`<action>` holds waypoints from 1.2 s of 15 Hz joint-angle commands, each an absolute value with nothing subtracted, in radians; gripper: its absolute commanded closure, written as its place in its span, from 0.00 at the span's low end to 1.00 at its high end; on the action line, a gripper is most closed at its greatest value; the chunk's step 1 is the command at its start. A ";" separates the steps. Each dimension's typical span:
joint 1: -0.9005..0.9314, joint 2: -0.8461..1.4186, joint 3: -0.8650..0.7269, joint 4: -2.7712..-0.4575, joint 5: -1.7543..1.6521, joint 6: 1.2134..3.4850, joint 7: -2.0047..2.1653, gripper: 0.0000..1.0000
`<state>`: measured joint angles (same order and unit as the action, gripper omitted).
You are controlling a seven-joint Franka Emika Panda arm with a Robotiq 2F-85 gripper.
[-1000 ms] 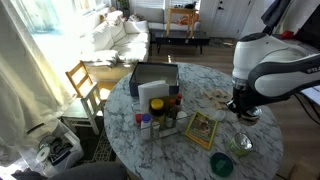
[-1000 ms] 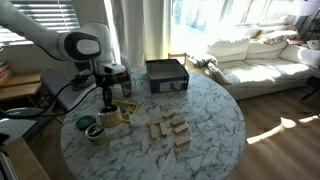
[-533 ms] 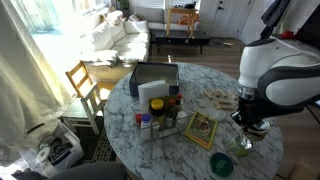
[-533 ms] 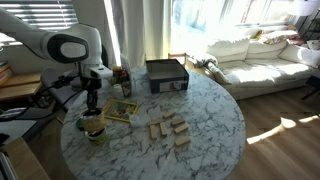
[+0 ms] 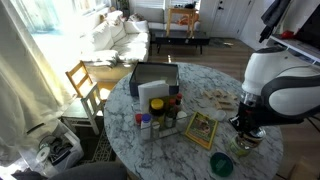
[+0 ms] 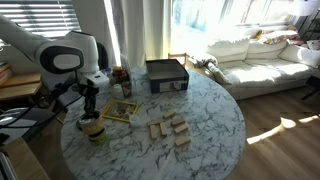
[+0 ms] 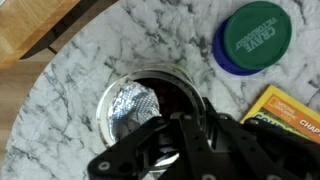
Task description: Stack the lids then stack the cans
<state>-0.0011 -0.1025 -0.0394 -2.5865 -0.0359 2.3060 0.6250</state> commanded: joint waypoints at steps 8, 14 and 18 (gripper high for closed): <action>-0.040 -0.126 -0.041 -2.672 0.061 2.461 0.525 0.97; -0.049 -0.116 -0.038 -2.667 0.087 2.429 0.479 0.97; -0.054 -0.115 -0.035 -2.668 0.075 2.422 0.492 0.97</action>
